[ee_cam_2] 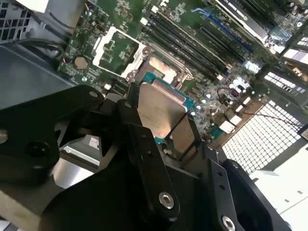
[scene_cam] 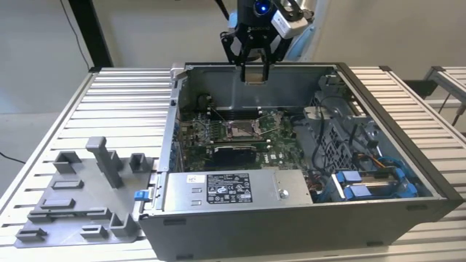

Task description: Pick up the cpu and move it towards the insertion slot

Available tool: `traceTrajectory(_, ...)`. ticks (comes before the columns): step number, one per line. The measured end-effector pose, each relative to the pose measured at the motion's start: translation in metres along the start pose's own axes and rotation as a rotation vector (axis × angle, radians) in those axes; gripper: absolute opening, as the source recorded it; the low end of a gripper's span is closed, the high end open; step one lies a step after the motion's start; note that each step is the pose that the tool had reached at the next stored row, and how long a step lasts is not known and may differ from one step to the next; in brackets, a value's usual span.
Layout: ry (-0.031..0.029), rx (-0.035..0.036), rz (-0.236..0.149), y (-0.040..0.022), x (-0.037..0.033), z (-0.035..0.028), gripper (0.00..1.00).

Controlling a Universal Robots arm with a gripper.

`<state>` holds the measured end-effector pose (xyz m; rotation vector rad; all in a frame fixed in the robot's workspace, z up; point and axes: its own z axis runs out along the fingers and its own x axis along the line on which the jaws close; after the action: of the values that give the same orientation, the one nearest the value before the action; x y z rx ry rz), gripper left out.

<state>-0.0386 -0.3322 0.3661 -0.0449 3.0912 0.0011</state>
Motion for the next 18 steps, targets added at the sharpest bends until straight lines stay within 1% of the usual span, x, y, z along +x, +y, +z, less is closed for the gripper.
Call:
traceTrajectory(6,0.0000,0.0000,0.000,0.0003,0.0000,0.0001,0.00)
traceTrajectory(8,-0.0001,-0.0002,0.000,0.0008,0.0019,0.0003,0.00)
traceTrajectory(9,-0.0001,0.0000,0.000,0.0014,0.0049,0.0003,0.00)
traceTrajectory(11,-0.0009,0.0001,0.000,0.0031,0.0114,0.0004,0.00)
traceTrajectory(12,-0.0009,0.0003,0.000,0.0043,0.0127,0.0004,0.00)
traceTrajectory(15,-0.0012,0.0001,0.000,0.0087,0.0127,0.0008,0.00)
traceTrajectory(18,-0.0012,0.0001,0.000,0.0108,0.0125,0.0012,0.00)
